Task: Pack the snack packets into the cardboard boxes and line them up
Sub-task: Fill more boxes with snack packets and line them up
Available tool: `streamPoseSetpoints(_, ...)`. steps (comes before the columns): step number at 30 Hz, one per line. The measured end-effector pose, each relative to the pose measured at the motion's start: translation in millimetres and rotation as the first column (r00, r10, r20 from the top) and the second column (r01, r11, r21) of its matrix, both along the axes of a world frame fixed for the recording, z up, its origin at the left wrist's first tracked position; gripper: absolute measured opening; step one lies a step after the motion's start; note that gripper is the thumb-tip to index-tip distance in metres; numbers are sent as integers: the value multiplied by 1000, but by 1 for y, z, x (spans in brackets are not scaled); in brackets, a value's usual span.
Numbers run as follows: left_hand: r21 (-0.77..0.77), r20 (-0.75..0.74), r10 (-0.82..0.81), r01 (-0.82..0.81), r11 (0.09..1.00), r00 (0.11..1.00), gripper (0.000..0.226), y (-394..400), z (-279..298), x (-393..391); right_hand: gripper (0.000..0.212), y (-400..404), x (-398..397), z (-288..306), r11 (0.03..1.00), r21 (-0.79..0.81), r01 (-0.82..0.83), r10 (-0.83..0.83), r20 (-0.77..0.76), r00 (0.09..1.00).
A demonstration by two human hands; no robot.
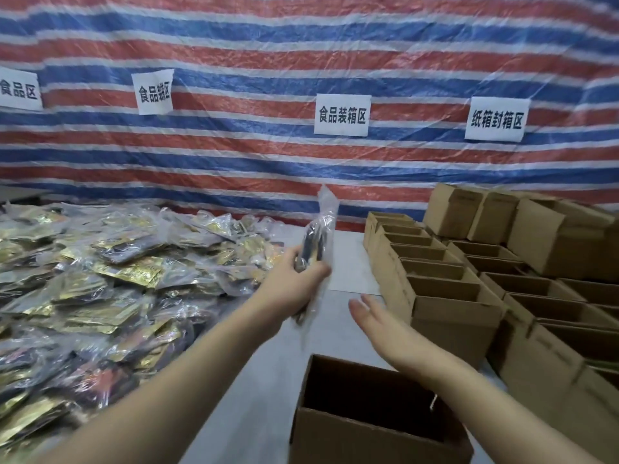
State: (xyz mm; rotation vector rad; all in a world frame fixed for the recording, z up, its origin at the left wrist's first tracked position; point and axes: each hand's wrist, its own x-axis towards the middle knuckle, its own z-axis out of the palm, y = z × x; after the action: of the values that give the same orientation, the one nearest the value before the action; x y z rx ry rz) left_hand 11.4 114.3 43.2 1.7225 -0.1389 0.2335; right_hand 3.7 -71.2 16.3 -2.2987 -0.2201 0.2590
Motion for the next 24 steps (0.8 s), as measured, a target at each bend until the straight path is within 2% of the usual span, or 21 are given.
streamPoseSetpoints(1, 9, 24, -27, 27, 1000, 999, 23, -15, 4, -5, 113, -6, 3, 8, 975, 217, 39, -35, -23, 999)
streamPoseSetpoints(2, 35, 46, -53, 51, 998, 998, 21, -28, 7, -9, 119, -13, 5, 17, 907, 418, 50, -29, -57, 998)
streamPoseSetpoints(4, 86, 79, -96, 89, 992, 992, 26, -50, 13, -16, 130, -28, 9, 29, 722, 692, -8, 83, -75, 994)
streamPoseSetpoints(7, 134, 139, -185, 167, 977, 973, 38, -78, 14, -24, 112, -35, 3, 35, 534, 833, -144, 247, 10, 969)
streamPoseSetpoints(10, 208, 240, -164, 114, 971, 957, 28, -93, 15, -28, 97, -37, -6, 35, 385, 906, -176, 327, 45, 944)
streamPoseSetpoints(12, 294, 251, -115, 38, 955, 961, 32, -97, 16, -29, 90, -40, -10, 33, 355, 909, -218, 354, 85, 931)
streamPoseSetpoints(13, 406, 256, -69, -42, 913, 964, 37, -97, 17, -28, 87, -43, -11, 33, 346, 911, -227, 363, 93, 927)
streamPoseSetpoints(15, 639, 275, -12, -173, 749, 961, 44, -96, 19, -28, 76, -43, -12, 31, 382, 897, -221, 327, 93, 940)
streamPoseSetpoints(16, 684, 252, -41, -148, 714, 967, 49, -95, 22, -29, 68, -42, -11, 31, 435, 875, -213, 279, 94, 956)
streamPoseSetpoints(18, 664, 188, -202, 27, 747, 961, 60, -87, 22, -30, 56, -40, -11, 26, 513, 840, -178, 178, 99, 979)
streamPoseSetpoints(19, 627, 144, -290, 140, 766, 946, 68, -78, 20, -31, 52, -41, -10, 23, 511, 845, -155, 143, 94, 985)
streamPoseSetpoints(21, 505, -37, -351, 321, 801, 936, 91, -53, 13, -35, 49, -46, -11, 20, 474, 874, -106, 86, 73, 994)
streamPoseSetpoints(22, 448, -125, -331, 351, 822, 935, 91, -38, 7, -37, 54, -50, -12, 18, 468, 879, -94, 66, 71, 995)
streamPoseSetpoints(24, 412, -223, -250, 323, 852, 942, 65, -12, -14, -39, 65, -57, -12, 14, 528, 839, -133, 69, 113, 991)
